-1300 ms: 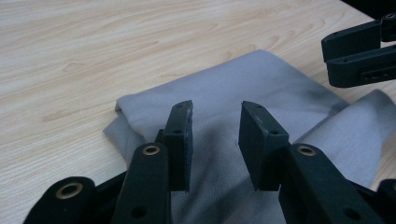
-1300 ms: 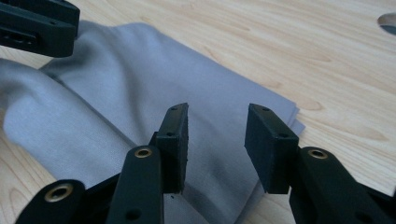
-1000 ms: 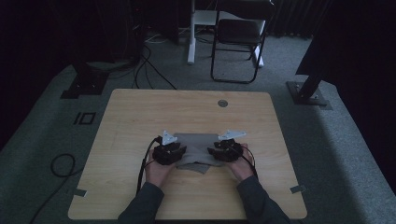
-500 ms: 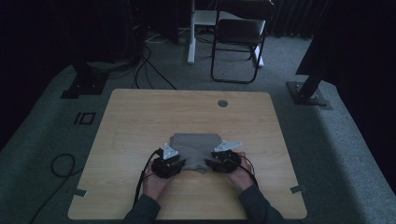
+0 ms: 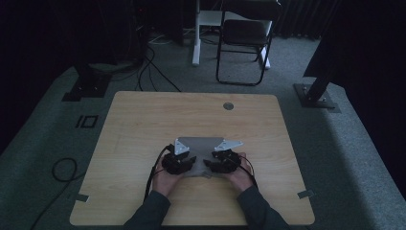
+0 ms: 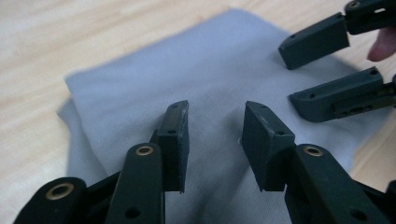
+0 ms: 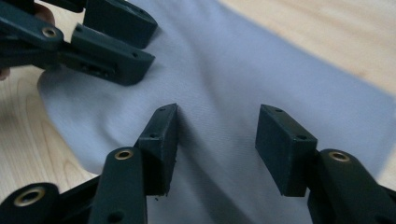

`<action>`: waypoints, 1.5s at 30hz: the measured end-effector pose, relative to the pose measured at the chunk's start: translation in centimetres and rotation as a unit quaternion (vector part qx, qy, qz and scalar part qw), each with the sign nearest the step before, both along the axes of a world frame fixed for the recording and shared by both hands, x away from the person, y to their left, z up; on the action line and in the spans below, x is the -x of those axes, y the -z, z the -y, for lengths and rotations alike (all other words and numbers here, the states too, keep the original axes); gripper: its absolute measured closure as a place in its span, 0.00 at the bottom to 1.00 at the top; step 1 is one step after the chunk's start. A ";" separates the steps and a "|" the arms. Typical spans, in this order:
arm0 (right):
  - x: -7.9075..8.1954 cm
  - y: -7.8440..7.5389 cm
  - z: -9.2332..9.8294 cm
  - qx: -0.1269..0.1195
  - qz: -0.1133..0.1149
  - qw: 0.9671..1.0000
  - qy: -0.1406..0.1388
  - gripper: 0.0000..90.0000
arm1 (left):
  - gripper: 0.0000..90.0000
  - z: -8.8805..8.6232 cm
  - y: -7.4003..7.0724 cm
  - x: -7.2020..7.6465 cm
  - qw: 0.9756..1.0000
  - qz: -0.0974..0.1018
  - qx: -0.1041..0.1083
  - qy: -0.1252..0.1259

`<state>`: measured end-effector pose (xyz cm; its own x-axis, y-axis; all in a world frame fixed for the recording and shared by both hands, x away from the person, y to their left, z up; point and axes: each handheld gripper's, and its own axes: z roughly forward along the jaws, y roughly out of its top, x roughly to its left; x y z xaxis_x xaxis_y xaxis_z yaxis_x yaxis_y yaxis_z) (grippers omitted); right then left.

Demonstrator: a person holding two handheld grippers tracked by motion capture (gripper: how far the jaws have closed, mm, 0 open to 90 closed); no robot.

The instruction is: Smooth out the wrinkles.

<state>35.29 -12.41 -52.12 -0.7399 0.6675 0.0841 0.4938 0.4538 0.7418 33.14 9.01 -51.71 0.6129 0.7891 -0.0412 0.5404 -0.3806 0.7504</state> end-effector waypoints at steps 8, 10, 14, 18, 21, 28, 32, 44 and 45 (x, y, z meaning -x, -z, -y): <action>1.1 1.2 0.2 0.033 0.003 0.999 0.005 0.42 | 0.68 -0.7 1.2 1.5 1.000 0.007 -0.013 -0.004; 1.3 1.4 0.3 0.043 0.005 0.999 0.009 0.41 | 0.68 -0.7 1.3 1.7 1.000 0.009 -0.017 -0.005; 1.8 1.9 0.8 0.046 0.001 0.999 0.013 0.37 | 0.67 -0.7 1.4 2.2 1.000 0.013 -0.021 -0.004; 1.7 2.2 1.2 0.039 -0.009 0.999 0.020 0.34 | 0.66 -1.3 1.5 2.5 1.000 0.003 -0.018 -0.010; 1.8 2.3 1.3 0.038 -0.011 0.999 0.021 0.34 | 0.66 -1.7 1.9 2.8 1.000 -0.007 -0.020 -0.012; 1.2 2.5 1.1 0.036 -0.014 0.999 0.019 0.33 | 0.66 -2.0 2.5 2.2 1.000 -0.012 -0.016 -0.023; 0.0 2.5 0.9 0.035 -0.014 0.999 0.023 0.33 | 0.66 -2.1 2.7 1.3 0.999 -0.014 -0.019 -0.035; -3.8 2.6 -0.5 0.033 -0.005 0.999 0.027 0.33 | 0.66 -3.2 2.9 -1.2 0.997 -0.017 -0.018 -0.070; -3.9 2.6 -0.5 0.032 -0.007 0.999 0.027 0.32 | 0.66 -3.3 2.9 -1.2 0.997 -0.018 -0.017 -0.070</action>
